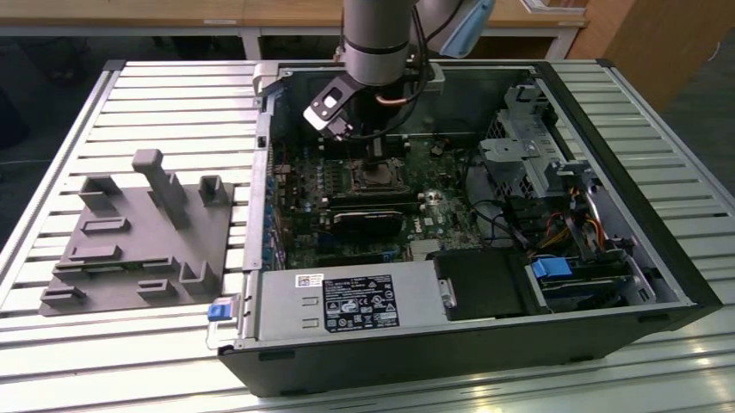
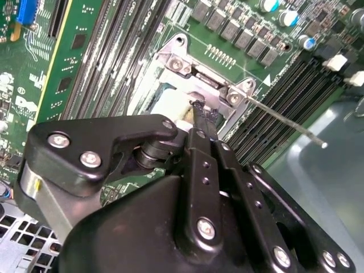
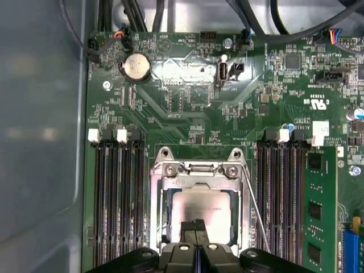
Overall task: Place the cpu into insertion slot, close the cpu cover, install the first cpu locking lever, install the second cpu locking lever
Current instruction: 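Close the cpu cover, then install the first cpu locking lever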
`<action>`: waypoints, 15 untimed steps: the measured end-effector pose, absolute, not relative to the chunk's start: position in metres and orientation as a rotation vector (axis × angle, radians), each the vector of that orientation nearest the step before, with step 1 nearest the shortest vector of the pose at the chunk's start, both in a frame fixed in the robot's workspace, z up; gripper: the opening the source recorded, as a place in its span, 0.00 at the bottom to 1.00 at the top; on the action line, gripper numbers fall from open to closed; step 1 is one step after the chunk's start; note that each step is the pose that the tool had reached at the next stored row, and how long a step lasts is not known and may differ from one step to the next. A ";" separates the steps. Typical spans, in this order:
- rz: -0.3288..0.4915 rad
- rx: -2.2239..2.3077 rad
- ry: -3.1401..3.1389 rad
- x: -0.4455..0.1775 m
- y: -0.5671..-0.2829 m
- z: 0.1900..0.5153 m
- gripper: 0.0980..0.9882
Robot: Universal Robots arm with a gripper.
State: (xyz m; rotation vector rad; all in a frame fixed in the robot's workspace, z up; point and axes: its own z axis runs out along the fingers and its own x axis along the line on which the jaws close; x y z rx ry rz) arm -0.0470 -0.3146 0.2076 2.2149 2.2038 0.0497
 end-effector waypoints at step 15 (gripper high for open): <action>0.051 2.216 2.204 -0.041 -0.315 0.208 0.03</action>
